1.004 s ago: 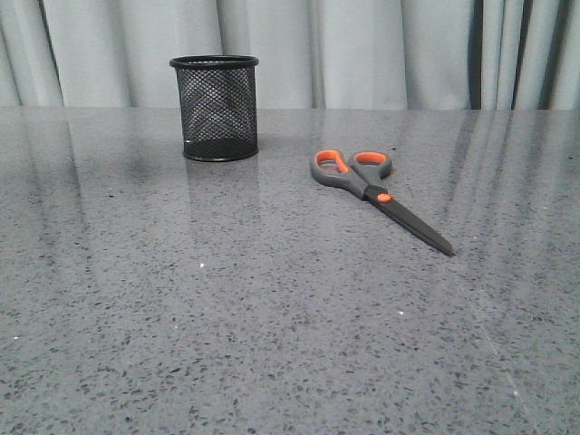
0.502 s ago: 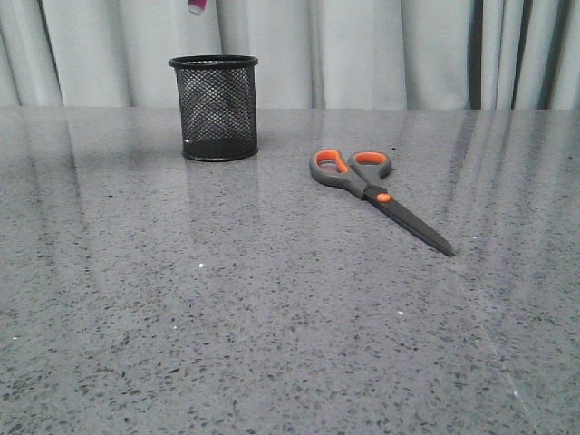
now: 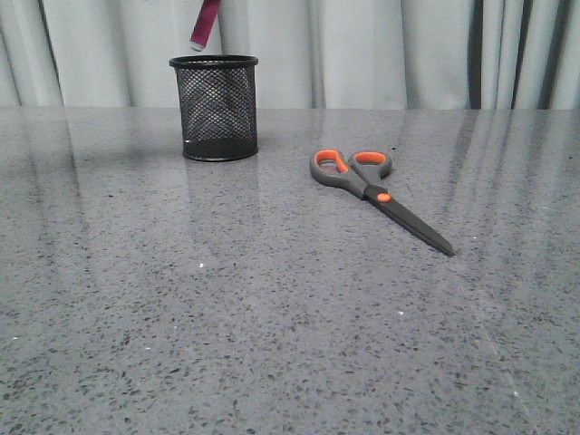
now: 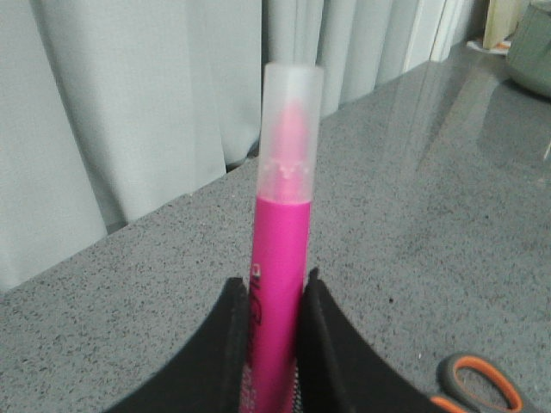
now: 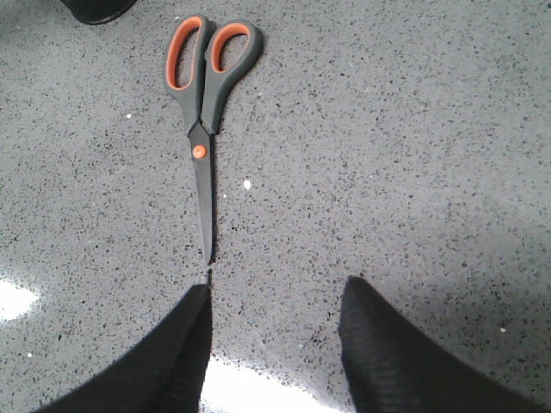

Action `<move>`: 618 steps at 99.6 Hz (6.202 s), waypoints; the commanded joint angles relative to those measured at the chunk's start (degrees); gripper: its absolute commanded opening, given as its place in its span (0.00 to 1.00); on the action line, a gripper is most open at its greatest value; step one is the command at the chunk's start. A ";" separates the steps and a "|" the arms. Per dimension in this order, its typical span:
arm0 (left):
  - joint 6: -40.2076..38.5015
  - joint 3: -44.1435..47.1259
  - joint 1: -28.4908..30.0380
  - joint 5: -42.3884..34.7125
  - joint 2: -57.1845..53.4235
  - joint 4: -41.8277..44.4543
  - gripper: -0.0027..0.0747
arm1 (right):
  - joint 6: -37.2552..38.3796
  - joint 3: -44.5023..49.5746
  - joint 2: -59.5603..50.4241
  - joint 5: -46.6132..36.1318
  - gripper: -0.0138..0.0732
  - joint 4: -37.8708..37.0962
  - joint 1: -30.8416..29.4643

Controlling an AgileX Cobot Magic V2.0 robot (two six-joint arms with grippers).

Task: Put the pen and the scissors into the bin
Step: 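Lower the highlighter into the mesh cup and open the left gripper, then move the right gripper down over the scissors handles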

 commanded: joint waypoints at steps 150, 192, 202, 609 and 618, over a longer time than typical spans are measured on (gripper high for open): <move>-0.60 -1.80 5.02 9.68 -0.78 1.24 0.37 | -0.59 -1.91 -0.14 -4.29 0.52 1.59 0.09; -0.60 -1.91 6.14 11.81 -1.14 1.24 0.43 | -0.59 -1.91 -0.14 -4.83 0.52 1.59 0.09; -0.60 -1.91 7.40 12.73 -2.18 1.24 0.42 | -0.59 -1.91 -0.14 -4.83 0.52 1.59 0.09; -13.52 48.26 15.41 -10.30 -70.58 12.31 0.01 | 12.03 -45.93 59.05 7.44 0.71 -19.09 27.45; -13.52 48.26 15.41 -10.30 -70.58 12.31 0.01 | 12.03 -45.93 59.05 7.55 0.67 -19.89 27.45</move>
